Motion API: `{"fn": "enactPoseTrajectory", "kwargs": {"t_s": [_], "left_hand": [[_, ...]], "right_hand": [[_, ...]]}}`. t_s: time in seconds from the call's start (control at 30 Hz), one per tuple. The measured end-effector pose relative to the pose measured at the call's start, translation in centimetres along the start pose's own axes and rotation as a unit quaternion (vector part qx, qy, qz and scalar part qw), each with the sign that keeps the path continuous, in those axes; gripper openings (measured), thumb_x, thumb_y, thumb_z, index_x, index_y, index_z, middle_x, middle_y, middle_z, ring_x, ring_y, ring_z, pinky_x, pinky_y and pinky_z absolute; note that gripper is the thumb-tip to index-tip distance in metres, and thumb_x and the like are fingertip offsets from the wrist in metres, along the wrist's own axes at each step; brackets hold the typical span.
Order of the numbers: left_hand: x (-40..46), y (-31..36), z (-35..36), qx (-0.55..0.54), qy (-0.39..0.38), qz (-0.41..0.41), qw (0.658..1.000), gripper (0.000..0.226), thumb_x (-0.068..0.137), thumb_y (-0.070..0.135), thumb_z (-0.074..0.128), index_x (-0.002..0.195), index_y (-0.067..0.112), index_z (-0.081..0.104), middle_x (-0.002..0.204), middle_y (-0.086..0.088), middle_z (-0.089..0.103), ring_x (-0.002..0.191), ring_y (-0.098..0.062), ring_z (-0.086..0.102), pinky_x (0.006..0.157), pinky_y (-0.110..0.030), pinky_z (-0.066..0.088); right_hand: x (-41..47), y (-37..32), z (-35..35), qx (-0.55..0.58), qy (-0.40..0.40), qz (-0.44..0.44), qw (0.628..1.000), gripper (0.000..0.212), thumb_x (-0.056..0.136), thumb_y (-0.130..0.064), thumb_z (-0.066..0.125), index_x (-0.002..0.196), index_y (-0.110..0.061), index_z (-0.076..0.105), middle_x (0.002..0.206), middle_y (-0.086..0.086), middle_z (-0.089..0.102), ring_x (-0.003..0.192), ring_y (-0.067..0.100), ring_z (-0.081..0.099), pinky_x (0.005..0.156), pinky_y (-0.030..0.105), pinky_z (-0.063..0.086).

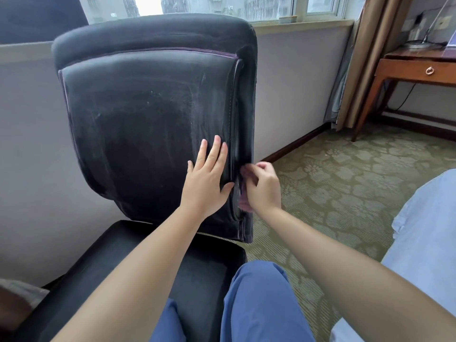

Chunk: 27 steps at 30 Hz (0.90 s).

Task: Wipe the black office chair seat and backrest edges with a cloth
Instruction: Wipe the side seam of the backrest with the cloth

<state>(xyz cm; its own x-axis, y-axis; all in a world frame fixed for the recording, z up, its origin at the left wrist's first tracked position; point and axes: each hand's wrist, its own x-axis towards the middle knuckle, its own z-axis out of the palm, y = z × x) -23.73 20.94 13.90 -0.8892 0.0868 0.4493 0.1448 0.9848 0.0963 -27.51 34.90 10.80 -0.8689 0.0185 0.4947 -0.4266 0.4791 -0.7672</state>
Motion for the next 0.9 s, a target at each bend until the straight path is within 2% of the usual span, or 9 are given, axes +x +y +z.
{"fn": "enactPoseTrajectory", "kwargs": {"t_s": [0.1, 0.3, 0.37, 0.5, 0.57, 0.63, 0.77, 0.83, 0.9], "left_hand": [[-0.2, 0.1, 0.0, -0.009, -0.001, 0.0, 1.0, 0.09, 0.088, 0.035, 0.063, 0.153, 0.016, 0.004, 0.16, 0.003, -0.008, 0.147, -0.024, -0.009, 0.111, -0.061, 0.023], [0.0, 0.0, -0.1, 0.016, -0.021, -0.013, 1.0, 0.094, 0.087, 0.039, 0.064, 0.153, 0.017, 0.0, 0.16, 0.003, -0.011, 0.147, -0.023, -0.012, 0.112, -0.06, 0.024], [-0.1, 0.1, -0.2, 0.014, -0.019, -0.012, 1.0, 0.095, 0.087, 0.039, 0.065, 0.153, 0.017, 0.001, 0.16, 0.003, -0.01, 0.147, -0.023, -0.012, 0.111, -0.06, 0.023], [-0.4, 0.5, -0.2, 0.0, -0.013, -0.018, 1.0, 0.095, 0.085, 0.036, 0.068, 0.153, 0.018, 0.003, 0.161, 0.003, -0.008, 0.147, -0.023, -0.011, 0.109, -0.061, 0.023], [-0.5, 0.6, -0.1, -0.003, -0.014, -0.023, 1.0, 0.096, 0.085, 0.035, 0.068, 0.153, 0.019, 0.002, 0.16, 0.004, -0.009, 0.147, -0.022, -0.011, 0.109, -0.061, 0.023], [-0.5, 0.6, 0.0, -0.003, -0.014, -0.023, 1.0, 0.096, 0.085, 0.035, 0.068, 0.153, 0.019, 0.002, 0.16, 0.004, -0.009, 0.147, -0.022, -0.011, 0.109, -0.061, 0.024], [-0.5, 0.4, 0.1, 0.005, -0.013, -0.027, 1.0, 0.096, 0.085, 0.034, 0.069, 0.153, 0.019, 0.003, 0.161, 0.002, -0.008, 0.147, -0.024, -0.01, 0.109, -0.061, 0.025], [-0.5, 0.5, 0.2, 0.006, -0.01, -0.021, 1.0, 0.095, 0.085, 0.035, 0.068, 0.153, 0.019, 0.004, 0.161, 0.002, -0.007, 0.147, -0.024, -0.01, 0.109, -0.061, 0.025], [-0.6, 0.5, 0.3, 0.001, -0.001, -0.018, 1.0, 0.094, 0.085, 0.035, 0.068, 0.153, 0.019, 0.006, 0.161, 0.001, -0.006, 0.147, -0.024, -0.009, 0.108, -0.061, 0.026]], "right_hand": [[0.4, -1.2, 0.6, 0.06, 0.009, -0.028, 0.998, 0.026, 0.094, -0.013, 0.056, 0.117, -0.008, 0.066, 0.107, -0.005, 0.051, 0.094, 0.005, 0.05, 0.081, 0.006, 0.039], [-2.4, 1.5, 1.2, -0.024, -0.159, 0.1, 0.982, 0.029, 0.096, -0.013, 0.05, 0.123, -0.012, 0.062, 0.12, 0.0, 0.053, 0.106, 0.017, 0.054, 0.082, 0.018, 0.036], [-2.1, 1.5, 0.9, -0.023, -0.135, 0.093, 0.986, 0.029, 0.095, -0.013, 0.051, 0.122, -0.012, 0.062, 0.119, 0.0, 0.054, 0.103, 0.014, 0.053, 0.082, 0.017, 0.035], [-0.4, -0.3, 0.0, 0.042, 0.006, 0.03, 0.999, 0.025, 0.093, -0.011, 0.055, 0.115, -0.01, 0.066, 0.11, -0.001, 0.058, 0.093, 0.004, 0.051, 0.075, 0.002, 0.035], [0.1, -0.7, 0.2, 0.04, 0.022, 0.002, 0.999, 0.024, 0.094, -0.012, 0.055, 0.115, -0.01, 0.067, 0.11, -0.001, 0.059, 0.093, 0.004, 0.052, 0.076, -0.001, 0.035], [-0.2, -0.5, 0.6, 0.025, -0.025, 0.018, 0.999, 0.026, 0.095, -0.013, 0.052, 0.118, -0.011, 0.065, 0.116, 0.001, 0.058, 0.1, 0.012, 0.055, 0.081, 0.007, 0.037], [-1.6, 1.9, 0.3, -0.121, -0.218, 0.059, 0.967, 0.026, 0.096, -0.015, 0.048, 0.113, -0.017, 0.067, 0.117, 0.002, 0.056, 0.105, 0.025, 0.056, 0.084, 0.031, 0.046], [-1.7, 2.2, -0.3, -0.102, -0.175, 0.049, 0.978, 0.027, 0.096, -0.014, 0.048, 0.116, -0.017, 0.066, 0.117, 0.0, 0.057, 0.104, 0.022, 0.056, 0.084, 0.028, 0.046], [-0.9, 1.2, -0.6, -0.074, -0.063, -0.004, 0.995, 0.027, 0.096, -0.015, 0.05, 0.118, -0.013, 0.065, 0.116, 0.001, 0.059, 0.101, 0.02, 0.058, 0.08, 0.022, 0.043]]}}
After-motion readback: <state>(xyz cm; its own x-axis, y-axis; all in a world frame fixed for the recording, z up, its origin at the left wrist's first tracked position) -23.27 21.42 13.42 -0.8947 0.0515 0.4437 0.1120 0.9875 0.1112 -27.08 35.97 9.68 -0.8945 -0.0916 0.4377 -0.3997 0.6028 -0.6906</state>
